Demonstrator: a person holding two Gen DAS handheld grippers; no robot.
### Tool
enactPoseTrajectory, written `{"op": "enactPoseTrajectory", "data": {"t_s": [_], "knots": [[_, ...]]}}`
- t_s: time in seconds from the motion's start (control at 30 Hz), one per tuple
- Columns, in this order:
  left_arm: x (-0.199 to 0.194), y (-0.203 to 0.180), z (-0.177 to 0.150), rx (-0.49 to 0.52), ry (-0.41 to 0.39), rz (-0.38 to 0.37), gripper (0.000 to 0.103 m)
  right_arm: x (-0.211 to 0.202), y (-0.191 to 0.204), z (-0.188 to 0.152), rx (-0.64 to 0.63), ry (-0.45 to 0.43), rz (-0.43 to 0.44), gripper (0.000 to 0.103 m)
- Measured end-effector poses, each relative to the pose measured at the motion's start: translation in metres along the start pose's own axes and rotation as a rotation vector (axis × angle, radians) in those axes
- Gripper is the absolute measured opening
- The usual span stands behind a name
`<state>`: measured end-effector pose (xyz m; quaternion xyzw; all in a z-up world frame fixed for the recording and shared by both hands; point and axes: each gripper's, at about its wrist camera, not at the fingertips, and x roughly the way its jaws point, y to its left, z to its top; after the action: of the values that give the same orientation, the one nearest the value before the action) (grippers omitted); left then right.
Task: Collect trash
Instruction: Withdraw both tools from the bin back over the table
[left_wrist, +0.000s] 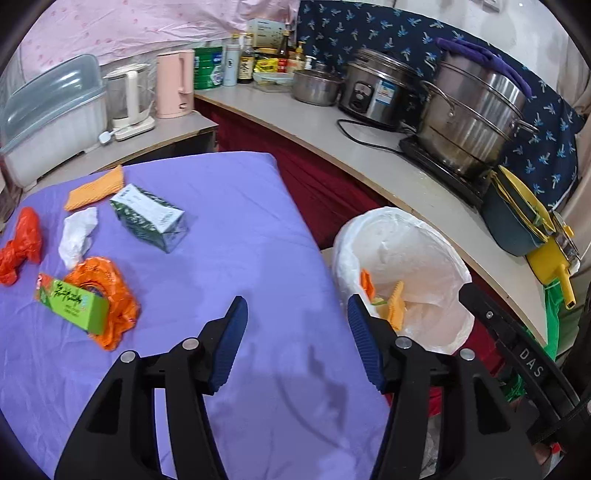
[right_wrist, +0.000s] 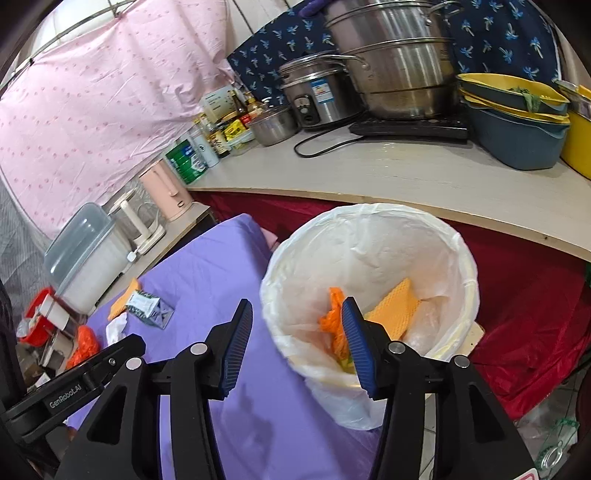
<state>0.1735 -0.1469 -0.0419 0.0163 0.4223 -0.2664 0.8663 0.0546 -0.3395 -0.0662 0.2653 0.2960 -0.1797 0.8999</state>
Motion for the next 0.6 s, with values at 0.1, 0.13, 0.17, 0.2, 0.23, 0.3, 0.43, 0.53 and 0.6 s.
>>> {"op": "enactPoseTrajectory", "data": {"t_s": [0.1,0.13,0.17,0.2,0.23,0.3,0.43,0.53,0.6], "knots": [[-0.008,0.018,-0.003,-0.025,-0.004,0.02,0.055,0.001,0.016,-0.006,-0.016,0.012,0.017,0.05],[-0.011,0.023,-0.004,-0.032,-0.007,0.027,0.056,0.001,0.022,-0.008,-0.022,0.017,0.026,0.05],[-0.014,0.029,-0.005,-0.04,-0.011,0.035,0.058,0.001,0.027,-0.009,-0.029,0.021,0.032,0.05],[-0.017,0.035,-0.006,-0.048,-0.015,0.042,0.058,0.001,0.034,-0.011,-0.038,0.026,0.039,0.05],[-0.02,0.039,-0.007,-0.054,-0.017,0.048,0.058,0.002,0.041,-0.013,-0.047,0.03,0.046,0.05],[-0.024,0.049,-0.008,-0.066,-0.021,0.061,0.058,0.002,0.053,-0.017,-0.065,0.038,0.059,0.05],[-0.035,0.073,-0.013,-0.099,-0.027,0.089,0.058,0.004,0.08,-0.028,-0.096,0.057,0.09,0.05],[-0.041,0.093,-0.018,-0.124,-0.029,0.118,0.058,0.008,0.099,-0.036,-0.122,0.076,0.109,0.05],[-0.046,0.108,-0.022,-0.146,-0.03,0.136,0.058,0.01,0.111,-0.041,-0.139,0.088,0.121,0.05]]}}
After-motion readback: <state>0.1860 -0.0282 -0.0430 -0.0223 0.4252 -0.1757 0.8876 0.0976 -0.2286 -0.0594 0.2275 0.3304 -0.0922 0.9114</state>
